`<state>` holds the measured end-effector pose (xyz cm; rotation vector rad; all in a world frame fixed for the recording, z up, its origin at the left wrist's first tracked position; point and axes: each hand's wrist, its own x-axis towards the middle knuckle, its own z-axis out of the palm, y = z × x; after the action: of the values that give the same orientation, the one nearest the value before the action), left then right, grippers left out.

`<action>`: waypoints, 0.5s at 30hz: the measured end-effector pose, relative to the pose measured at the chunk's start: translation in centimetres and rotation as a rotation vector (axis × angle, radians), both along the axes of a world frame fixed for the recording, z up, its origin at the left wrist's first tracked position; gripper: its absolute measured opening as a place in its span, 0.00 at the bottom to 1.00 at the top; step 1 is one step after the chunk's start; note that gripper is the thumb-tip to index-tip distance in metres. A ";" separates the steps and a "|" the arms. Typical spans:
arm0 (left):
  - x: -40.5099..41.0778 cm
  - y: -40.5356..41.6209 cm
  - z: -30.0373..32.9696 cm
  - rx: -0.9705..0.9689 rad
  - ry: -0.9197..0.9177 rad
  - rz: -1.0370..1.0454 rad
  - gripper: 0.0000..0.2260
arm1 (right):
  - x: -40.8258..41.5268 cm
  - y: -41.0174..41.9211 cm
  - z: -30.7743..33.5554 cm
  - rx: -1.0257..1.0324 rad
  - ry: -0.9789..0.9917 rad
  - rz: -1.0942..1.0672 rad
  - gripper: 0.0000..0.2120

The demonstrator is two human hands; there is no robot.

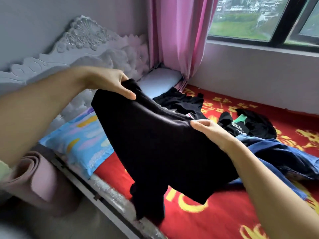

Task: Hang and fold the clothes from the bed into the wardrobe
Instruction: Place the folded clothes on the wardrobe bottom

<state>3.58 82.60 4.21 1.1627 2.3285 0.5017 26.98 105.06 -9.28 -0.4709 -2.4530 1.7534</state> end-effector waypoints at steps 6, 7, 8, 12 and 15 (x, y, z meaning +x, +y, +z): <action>-6.5 1.6 -1.8 0.216 0.072 0.167 0.09 | -5.8 1.1 1.6 0.178 -0.123 0.081 0.14; -7.5 2.1 -1.5 0.306 0.121 0.208 0.09 | -7.1 1.5 2.0 0.207 -0.053 0.022 0.15; -8.7 2.8 -0.9 0.373 0.195 0.243 0.10 | -8.3 1.8 2.6 0.218 0.013 -0.047 0.15; -13.5 4.7 3.8 0.553 0.451 0.267 0.14 | -15.2 5.3 4.8 0.617 0.076 -0.220 0.13; -14.8 5.2 8.0 0.682 0.531 0.231 0.13 | -19.4 7.5 6.6 0.933 0.005 -0.373 0.08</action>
<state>-11.21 87.84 12.19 1.4588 2.8695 1.2788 7.63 112.53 -2.67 -0.7141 -2.5889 0.3789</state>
